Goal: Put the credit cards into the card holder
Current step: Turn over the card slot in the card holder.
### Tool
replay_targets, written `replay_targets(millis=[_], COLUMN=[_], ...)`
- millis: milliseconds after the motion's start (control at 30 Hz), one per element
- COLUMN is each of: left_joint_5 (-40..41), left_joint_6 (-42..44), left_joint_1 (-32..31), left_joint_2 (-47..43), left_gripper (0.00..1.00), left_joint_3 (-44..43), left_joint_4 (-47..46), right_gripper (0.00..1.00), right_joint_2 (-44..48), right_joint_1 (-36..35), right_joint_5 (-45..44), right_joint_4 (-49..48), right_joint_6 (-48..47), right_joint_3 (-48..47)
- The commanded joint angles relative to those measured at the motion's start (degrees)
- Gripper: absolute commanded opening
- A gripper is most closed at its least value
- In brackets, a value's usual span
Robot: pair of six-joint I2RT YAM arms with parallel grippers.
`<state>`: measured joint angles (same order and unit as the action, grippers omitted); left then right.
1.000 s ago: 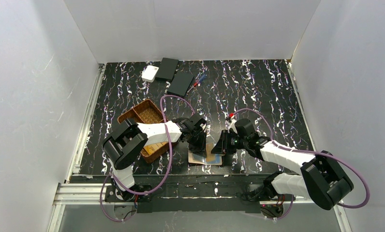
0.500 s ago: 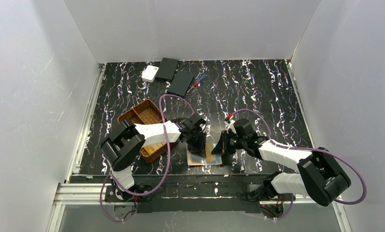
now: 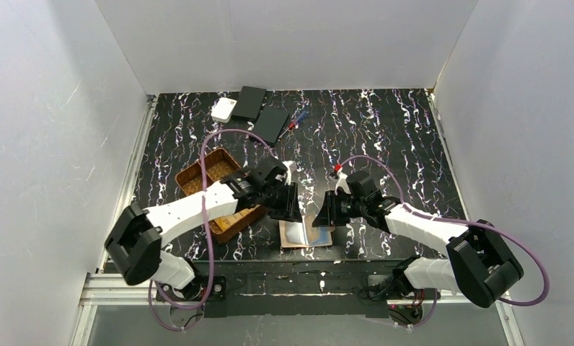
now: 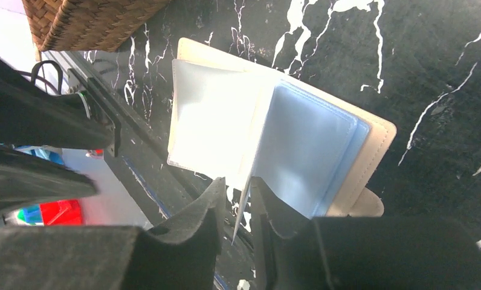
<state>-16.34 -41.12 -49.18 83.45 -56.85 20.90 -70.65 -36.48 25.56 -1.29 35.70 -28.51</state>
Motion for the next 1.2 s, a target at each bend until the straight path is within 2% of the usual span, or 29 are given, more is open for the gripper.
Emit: replay_targets(millis=[0, 400, 1167], left_joint_5=[2.0, 2.7, 3.1], left_joint_6=[0.8, 1.3, 2.3], left_joint_1=[1.8, 5.6, 7.6], left_joint_2=[-7.2, -15.4, -20.4], left_gripper=[0.32, 0.33, 0.39], left_joint_3=[1.2, 3.3, 2.7], left_joint_4=[5.2, 8.1, 11.1], right_gripper=[0.32, 0.38, 0.46], right_joint_2=[-0.4, -3.3, -11.0], right_joint_1=[-0.6, -5.4, -9.8], right_joint_5=[2.4, 1.8, -0.1], right_joint_4=[-0.2, -4.0, -9.2], right_joint_6=[-0.9, 2.0, 2.7], right_joint_3=[-2.9, -4.4, -5.6])
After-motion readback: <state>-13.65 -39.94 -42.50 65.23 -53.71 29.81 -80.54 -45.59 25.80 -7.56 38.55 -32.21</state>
